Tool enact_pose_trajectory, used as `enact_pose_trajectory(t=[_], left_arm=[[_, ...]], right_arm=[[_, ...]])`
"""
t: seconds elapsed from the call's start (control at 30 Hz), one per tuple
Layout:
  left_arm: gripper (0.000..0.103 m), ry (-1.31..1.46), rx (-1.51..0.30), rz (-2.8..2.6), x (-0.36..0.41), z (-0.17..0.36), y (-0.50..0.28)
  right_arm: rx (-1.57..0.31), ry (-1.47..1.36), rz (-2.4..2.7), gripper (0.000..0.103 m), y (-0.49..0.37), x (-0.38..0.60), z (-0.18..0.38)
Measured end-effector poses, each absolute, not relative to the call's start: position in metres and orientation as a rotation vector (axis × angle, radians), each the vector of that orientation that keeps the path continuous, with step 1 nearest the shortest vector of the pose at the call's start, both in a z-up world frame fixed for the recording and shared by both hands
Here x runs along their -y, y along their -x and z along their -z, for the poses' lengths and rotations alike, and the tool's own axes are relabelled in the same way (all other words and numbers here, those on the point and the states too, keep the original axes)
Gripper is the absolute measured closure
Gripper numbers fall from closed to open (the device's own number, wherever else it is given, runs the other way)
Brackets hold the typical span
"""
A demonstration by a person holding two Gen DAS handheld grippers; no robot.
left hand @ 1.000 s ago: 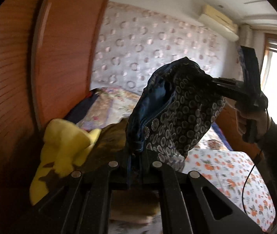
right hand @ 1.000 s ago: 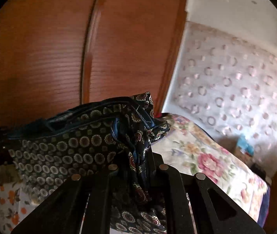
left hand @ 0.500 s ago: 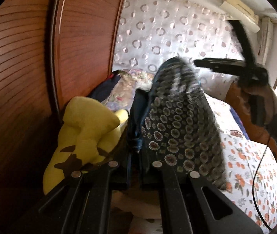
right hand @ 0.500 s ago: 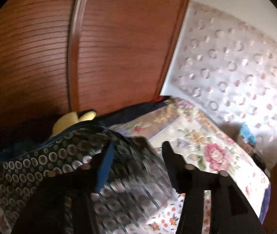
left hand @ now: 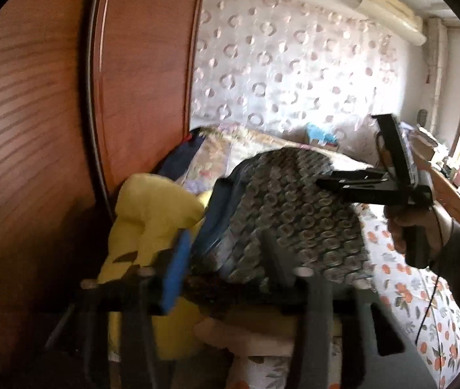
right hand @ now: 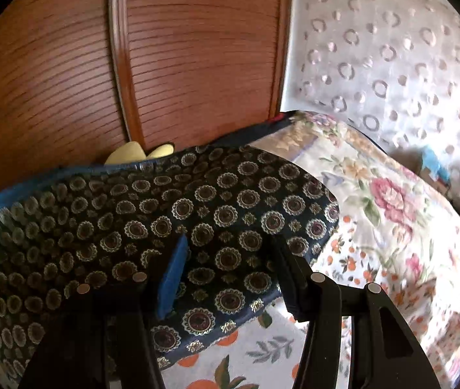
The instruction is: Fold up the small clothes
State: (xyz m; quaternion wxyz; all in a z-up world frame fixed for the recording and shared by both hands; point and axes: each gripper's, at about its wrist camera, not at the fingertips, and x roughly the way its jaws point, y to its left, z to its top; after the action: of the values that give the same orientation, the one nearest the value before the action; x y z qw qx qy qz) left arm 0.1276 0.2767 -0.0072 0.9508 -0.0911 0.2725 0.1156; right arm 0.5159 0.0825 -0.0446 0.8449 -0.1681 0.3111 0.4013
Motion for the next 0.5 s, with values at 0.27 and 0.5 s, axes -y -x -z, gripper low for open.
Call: enact_pose_trajectory(t=[0.27,0.5], left_arm=[[0.017,0.115,-0.464,-0.195,-0.244,-0.023,-0.102],[0.015,0.095,-0.432,-0.158,-0.206,-0.036,-0.088]], right_arm=[[-0.575,0.302,-0.804,0.048,-0.402,-0.032,0.025],[-0.519,0.242,-0.726,0.046,-0.316,0.038,0.013]])
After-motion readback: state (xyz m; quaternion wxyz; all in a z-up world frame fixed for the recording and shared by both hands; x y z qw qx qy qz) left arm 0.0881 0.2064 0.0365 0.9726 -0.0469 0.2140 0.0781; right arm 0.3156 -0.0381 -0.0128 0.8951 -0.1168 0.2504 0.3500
